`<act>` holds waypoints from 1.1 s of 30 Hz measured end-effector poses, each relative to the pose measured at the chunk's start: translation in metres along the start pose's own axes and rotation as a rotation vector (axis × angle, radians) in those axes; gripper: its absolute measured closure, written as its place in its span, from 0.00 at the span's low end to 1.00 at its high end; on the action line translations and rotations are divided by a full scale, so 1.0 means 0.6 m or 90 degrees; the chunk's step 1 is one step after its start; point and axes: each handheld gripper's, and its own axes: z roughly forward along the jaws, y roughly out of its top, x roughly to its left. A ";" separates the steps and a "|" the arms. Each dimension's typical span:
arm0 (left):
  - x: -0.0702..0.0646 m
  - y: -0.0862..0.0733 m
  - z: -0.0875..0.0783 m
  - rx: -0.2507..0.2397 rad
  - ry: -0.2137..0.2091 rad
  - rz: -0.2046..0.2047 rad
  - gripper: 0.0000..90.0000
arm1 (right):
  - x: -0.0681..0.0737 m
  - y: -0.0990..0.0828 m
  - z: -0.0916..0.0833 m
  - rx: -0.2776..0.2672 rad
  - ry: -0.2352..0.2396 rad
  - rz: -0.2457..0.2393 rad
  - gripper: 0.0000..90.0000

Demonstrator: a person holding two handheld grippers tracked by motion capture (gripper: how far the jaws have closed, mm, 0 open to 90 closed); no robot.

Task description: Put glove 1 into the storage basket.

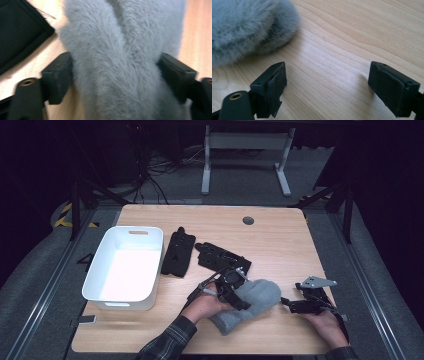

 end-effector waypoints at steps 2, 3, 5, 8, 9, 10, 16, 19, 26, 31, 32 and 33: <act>-0.001 0.002 0.000 0.005 -0.012 -0.001 0.32 | -0.001 -0.001 0.000 -0.005 0.000 0.000 0.17; -0.002 0.002 0.000 0.005 -0.008 0.002 0.34 | -0.001 -0.002 0.000 -0.006 0.001 -0.001 0.17; -0.005 0.003 0.000 0.013 -0.013 0.007 0.39 | -0.001 -0.002 0.001 -0.006 0.001 0.000 0.17; -0.006 0.004 0.000 0.015 -0.023 0.001 0.47 | -0.001 -0.001 0.001 -0.006 0.000 0.000 0.17; -0.005 0.004 0.000 0.018 -0.031 0.001 0.50 | 0.000 -0.001 0.001 -0.006 -0.001 0.001 0.17; -0.004 0.004 0.000 0.018 -0.036 0.001 0.53 | 0.000 -0.001 0.001 -0.006 -0.001 0.001 0.17; -0.006 0.006 -0.001 0.025 -0.045 0.005 0.69 | -0.001 -0.001 0.001 -0.006 0.000 0.001 0.17; -0.012 0.009 -0.005 0.029 -0.031 0.012 0.73 | -0.001 -0.001 0.001 -0.006 0.000 0.001 0.17; -0.008 0.009 -0.025 0.012 -0.050 -0.016 0.74 | -0.001 -0.001 0.001 -0.006 0.001 0.001 0.17; -0.012 0.017 -0.048 0.007 -0.035 -0.015 0.74 | -0.001 -0.001 0.001 -0.006 0.000 0.001 0.17; -0.013 0.018 -0.052 0.003 -0.032 -0.014 0.74 | -0.001 -0.001 0.001 -0.006 0.001 0.001 0.17; -0.013 0.020 -0.060 0.000 -0.030 -0.013 0.74 | -0.001 -0.001 0.001 -0.006 0.001 0.001 0.17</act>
